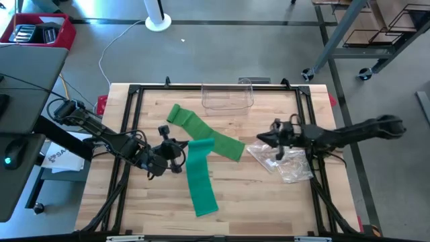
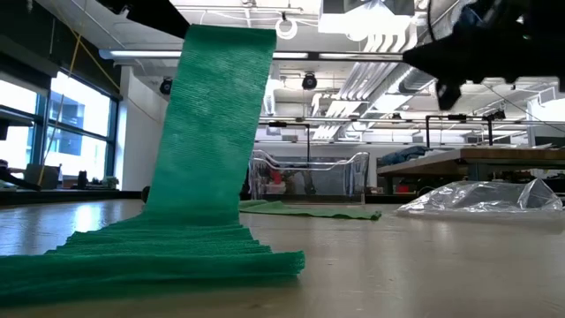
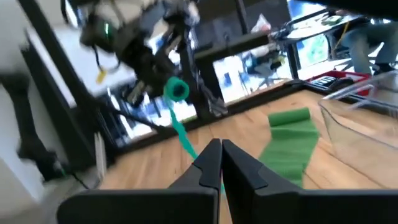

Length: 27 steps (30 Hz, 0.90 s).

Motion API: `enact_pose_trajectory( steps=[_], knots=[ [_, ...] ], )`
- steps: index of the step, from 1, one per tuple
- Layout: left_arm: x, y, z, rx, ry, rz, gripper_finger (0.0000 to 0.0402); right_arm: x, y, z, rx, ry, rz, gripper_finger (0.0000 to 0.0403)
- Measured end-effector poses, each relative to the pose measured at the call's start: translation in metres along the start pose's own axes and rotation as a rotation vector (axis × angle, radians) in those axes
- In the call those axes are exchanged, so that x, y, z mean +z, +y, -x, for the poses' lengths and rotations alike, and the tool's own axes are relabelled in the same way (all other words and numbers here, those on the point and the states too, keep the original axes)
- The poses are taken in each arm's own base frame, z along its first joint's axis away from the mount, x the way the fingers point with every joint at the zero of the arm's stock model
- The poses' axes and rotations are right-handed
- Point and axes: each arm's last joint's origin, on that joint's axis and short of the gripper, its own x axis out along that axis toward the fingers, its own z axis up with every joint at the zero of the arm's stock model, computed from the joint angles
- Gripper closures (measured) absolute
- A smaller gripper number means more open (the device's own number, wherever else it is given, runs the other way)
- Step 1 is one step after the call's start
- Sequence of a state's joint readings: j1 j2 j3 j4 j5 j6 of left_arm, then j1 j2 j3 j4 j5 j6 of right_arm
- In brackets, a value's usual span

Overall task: Roll bandage
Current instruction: Roll the blue bandage

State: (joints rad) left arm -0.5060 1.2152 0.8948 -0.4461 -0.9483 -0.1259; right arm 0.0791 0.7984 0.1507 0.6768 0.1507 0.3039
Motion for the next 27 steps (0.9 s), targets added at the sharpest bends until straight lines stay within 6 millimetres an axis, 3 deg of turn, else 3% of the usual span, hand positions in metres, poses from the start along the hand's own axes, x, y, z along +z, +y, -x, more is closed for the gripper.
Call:
enact_pose_trajectory(
  steps=[5, 15, 22, 27],
  knots=[
    [0.000, 0.000, 0.000, -0.007, 0.000, -0.007, 0.0401, 0.016, 0.015, -0.044, 0.019, 0.058, 0.088, 0.0371],
    [0.000, -0.001, 0.000, -0.036, 0.001, -0.048, 0.0401, 0.038, 0.035, -0.123, 0.041, 0.197, 0.358, 0.0246],
    [0.000, -0.002, 0.000, -0.075, 0.005, -0.056, 0.0401, 0.036, 0.042, -0.162, 0.038, 0.301, 0.427, 0.0236],
    [0.000, -0.002, 0.000, -0.075, 0.005, -0.057, 0.0401, 0.033, 0.043, -0.175, 0.038, 0.335, 0.454, 0.0241]
  ],
)
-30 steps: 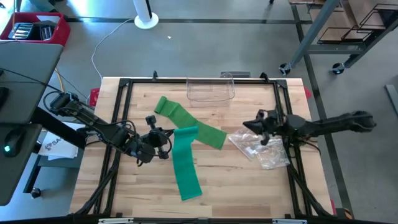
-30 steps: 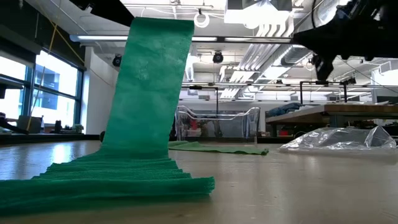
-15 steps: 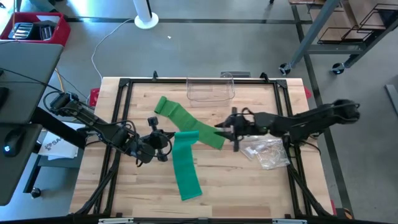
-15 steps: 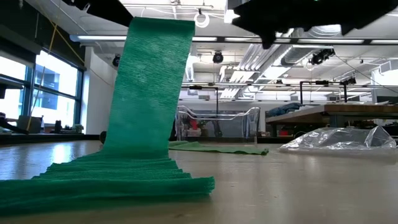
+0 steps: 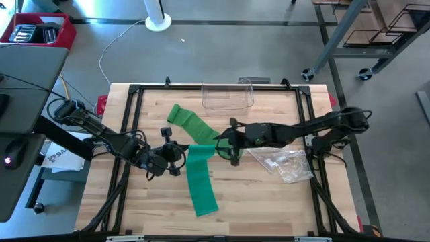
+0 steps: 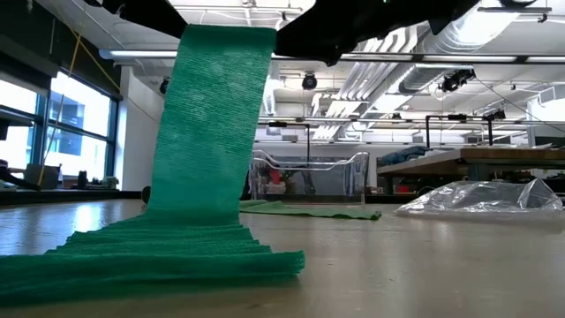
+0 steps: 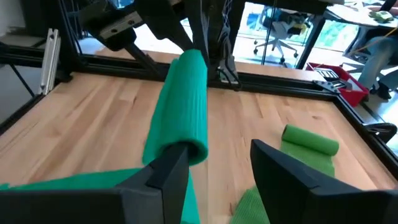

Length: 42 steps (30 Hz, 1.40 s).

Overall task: Roll bandage
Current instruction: Roll the blue bandage

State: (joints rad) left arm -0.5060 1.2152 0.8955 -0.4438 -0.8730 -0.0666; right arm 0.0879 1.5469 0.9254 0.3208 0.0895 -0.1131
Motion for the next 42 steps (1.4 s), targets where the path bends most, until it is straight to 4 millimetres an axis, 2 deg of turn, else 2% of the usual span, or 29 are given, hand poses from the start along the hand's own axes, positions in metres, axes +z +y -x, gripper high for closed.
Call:
enact_pose_trajectory(
  steps=[9, 16, 22, 26, 32, 36, 42],
  knots=[
    [0.001, -0.001, 0.001, -0.004, -0.010, -0.012, 0.0401, 0.003, -0.001, 0.003, 0.001, 0.015, 0.026, 0.0260],
    [0.005, -0.001, 0.001, -0.004, -0.043, -0.009, 0.0401, -0.001, 0.005, -0.006, 0.077, -0.019, 0.028, 0.0261],
    [0.008, -0.001, 0.001, 0.001, -0.063, -0.009, 0.0401, -0.002, 0.010, -0.010, 0.014, -0.030, 0.065, 0.0271],
    [0.009, -0.002, 0.003, -0.006, -0.071, -0.001, 0.0401, 0.001, 0.017, -0.008, -0.065, -0.047, 0.167, 0.0307],
    [0.009, -0.002, 0.003, -0.007, -0.075, 0.071, 0.0395, 0.008, 0.030, -0.005, -0.183, -0.060, 0.433, 0.0393],
    [0.009, -0.001, 0.003, 0.007, -0.076, 0.081, 0.0374, 0.011, 0.040, -0.002, -0.214, -0.059, 0.630, 0.0384],
    [0.010, 0.000, 0.004, 0.010, -0.079, 0.084, 0.0327, 0.016, 0.052, 0.003, -0.296, -0.052, 0.799, 0.0387]
  ],
)
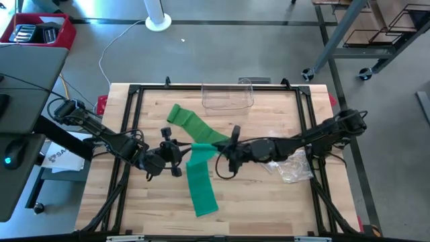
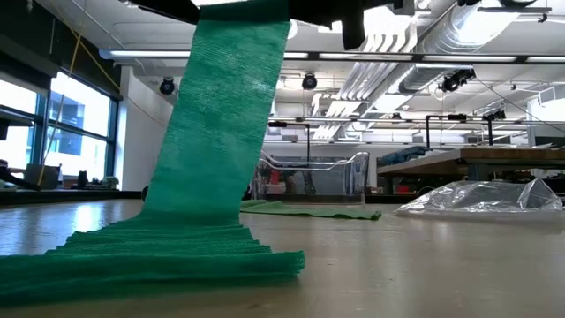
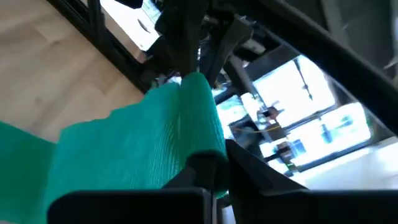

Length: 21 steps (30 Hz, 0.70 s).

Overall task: Roll bandage
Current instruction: Roll the blue bandage

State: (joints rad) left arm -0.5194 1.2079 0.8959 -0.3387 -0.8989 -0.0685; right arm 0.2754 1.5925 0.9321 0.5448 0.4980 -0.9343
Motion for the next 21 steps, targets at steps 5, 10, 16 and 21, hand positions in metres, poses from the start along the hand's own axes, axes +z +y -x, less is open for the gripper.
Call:
enact_pose_trajectory(
  steps=[5, 10, 16, 21],
  knots=[
    [-0.006, 0.000, 0.002, 0.000, -0.004, 0.000, 0.0295, 0.009, 0.002, 0.005, -0.039, -0.008, 0.152, 0.0399],
    [-0.031, 0.007, 0.010, 0.027, -0.062, 0.095, 0.0282, 0.016, 0.001, 0.009, -0.106, 0.027, 0.223, 0.0401],
    [-0.056, 0.012, 0.017, -0.058, -0.318, 0.261, 0.0282, 0.022, -0.003, 0.013, -0.168, 0.005, 0.177, 0.0402],
    [-0.076, 0.015, 0.014, -0.218, -0.606, 0.398, 0.0282, 0.026, -0.015, 0.014, -0.272, -0.044, 0.084, 0.0402]
  ],
)
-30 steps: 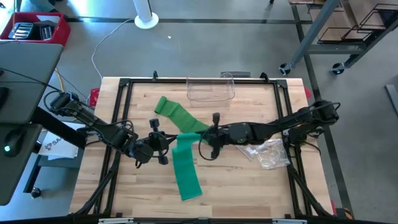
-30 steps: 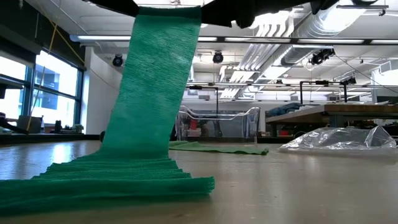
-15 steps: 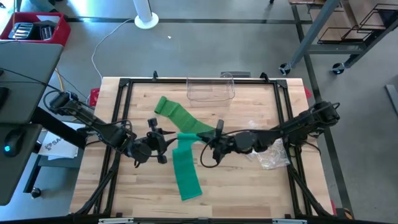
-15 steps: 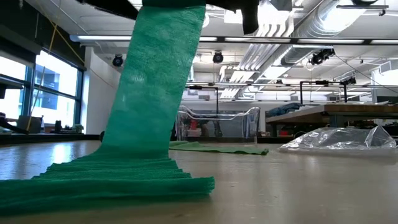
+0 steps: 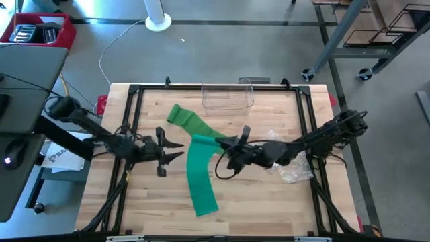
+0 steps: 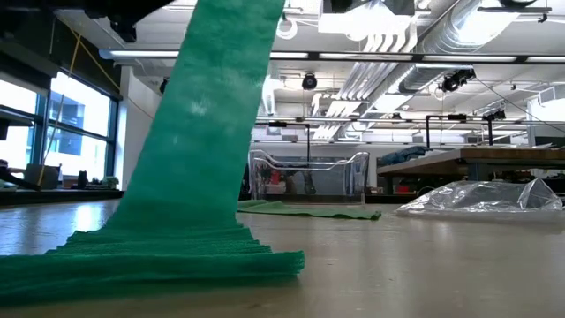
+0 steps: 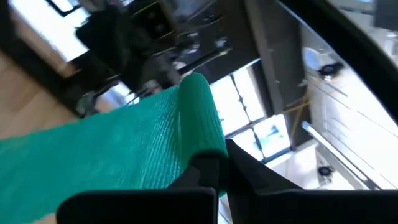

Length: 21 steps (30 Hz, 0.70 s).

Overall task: Roll bandage
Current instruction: Roll the blue bandage

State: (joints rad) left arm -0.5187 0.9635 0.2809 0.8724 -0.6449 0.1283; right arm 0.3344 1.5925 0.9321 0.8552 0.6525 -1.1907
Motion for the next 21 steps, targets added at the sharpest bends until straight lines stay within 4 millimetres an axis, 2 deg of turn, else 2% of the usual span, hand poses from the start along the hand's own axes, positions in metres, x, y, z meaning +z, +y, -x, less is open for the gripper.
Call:
enact_pose_trajectory(
  steps=[3, 6, 15, 21],
  knots=[
    [-0.007, 0.007, 0.002, 0.002, -0.080, 0.056, 0.0277, 0.001, -0.006, 0.000, -0.029, -0.016, -0.011, 0.0402],
    [-0.006, 0.010, -0.004, 0.006, -0.134, 0.059, 0.0259, 0.001, -0.007, 0.001, -0.029, -0.019, -0.007, 0.0402],
    [0.005, 0.011, -0.039, -0.041, -0.173, 0.082, 0.0177, -0.001, -0.005, 0.000, 0.009, -0.025, -0.064, 0.0402],
    [0.004, 0.007, -0.061, -0.029, -0.126, 0.060, 0.0168, -0.002, -0.003, 0.000, 0.026, -0.022, -0.055, 0.0402]
  ],
)
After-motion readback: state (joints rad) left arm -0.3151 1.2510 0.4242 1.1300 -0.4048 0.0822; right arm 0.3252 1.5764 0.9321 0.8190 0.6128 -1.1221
